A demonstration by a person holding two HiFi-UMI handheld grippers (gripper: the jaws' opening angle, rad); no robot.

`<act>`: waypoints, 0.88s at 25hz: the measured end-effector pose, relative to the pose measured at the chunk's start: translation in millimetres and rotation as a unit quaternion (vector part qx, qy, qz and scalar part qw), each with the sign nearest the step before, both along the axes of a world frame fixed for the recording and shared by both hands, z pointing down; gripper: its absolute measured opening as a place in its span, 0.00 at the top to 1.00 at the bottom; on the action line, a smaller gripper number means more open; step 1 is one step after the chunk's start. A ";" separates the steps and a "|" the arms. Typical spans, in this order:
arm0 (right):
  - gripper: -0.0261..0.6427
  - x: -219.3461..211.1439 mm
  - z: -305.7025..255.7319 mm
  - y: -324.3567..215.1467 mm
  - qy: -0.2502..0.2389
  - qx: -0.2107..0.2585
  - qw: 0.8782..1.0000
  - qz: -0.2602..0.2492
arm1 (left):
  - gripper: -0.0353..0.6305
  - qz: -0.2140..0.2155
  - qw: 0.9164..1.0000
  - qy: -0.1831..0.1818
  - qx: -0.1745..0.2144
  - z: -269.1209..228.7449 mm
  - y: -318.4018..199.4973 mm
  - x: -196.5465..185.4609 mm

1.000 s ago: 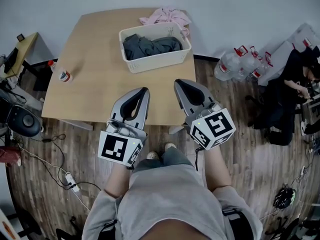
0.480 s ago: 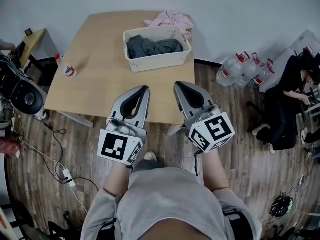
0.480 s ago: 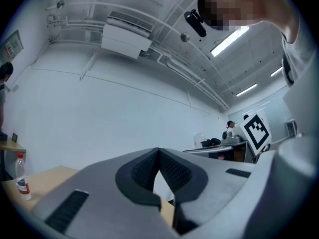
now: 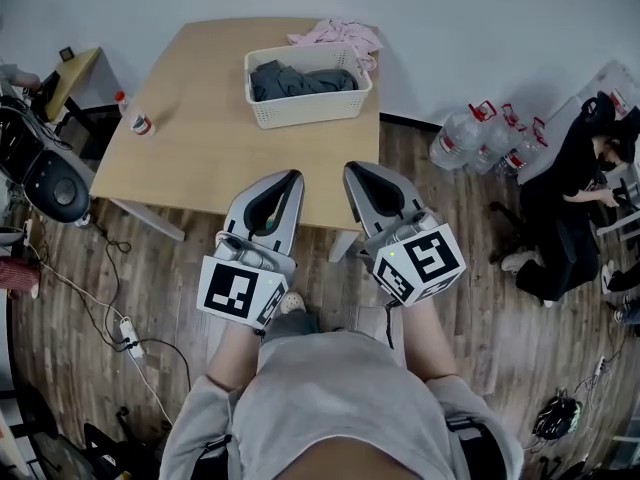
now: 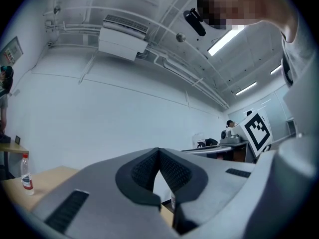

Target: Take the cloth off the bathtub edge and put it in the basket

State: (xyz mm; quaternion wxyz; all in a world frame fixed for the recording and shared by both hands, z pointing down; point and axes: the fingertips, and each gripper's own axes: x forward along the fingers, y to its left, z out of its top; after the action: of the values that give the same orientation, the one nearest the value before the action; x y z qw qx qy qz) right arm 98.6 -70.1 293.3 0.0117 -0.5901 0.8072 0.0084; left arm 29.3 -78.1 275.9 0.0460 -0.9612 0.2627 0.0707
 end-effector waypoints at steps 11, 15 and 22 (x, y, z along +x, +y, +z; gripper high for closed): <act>0.95 4.2 -1.2 58.1 -0.016 0.005 1.000 0.002 | 0.95 -0.010 1.000 -0.001 0.002 -0.4 59.7 0.7; 0.95 4.9 -0.2 73.9 -0.019 0.006 1.000 0.003 | 0.95 -0.017 1.000 0.000 0.004 0.2 75.8 -2.1; 0.95 -1.4 2.6 94.5 -0.015 0.004 1.000 -0.004 | 0.95 -0.025 1.000 0.004 0.002 2.6 94.6 -7.3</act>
State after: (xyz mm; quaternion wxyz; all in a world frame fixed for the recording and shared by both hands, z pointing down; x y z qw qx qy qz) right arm 97.2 24.4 295.9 0.0265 -0.5865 0.8095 0.0029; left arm 22.0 16.5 278.5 0.0492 -0.9540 0.2865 0.0735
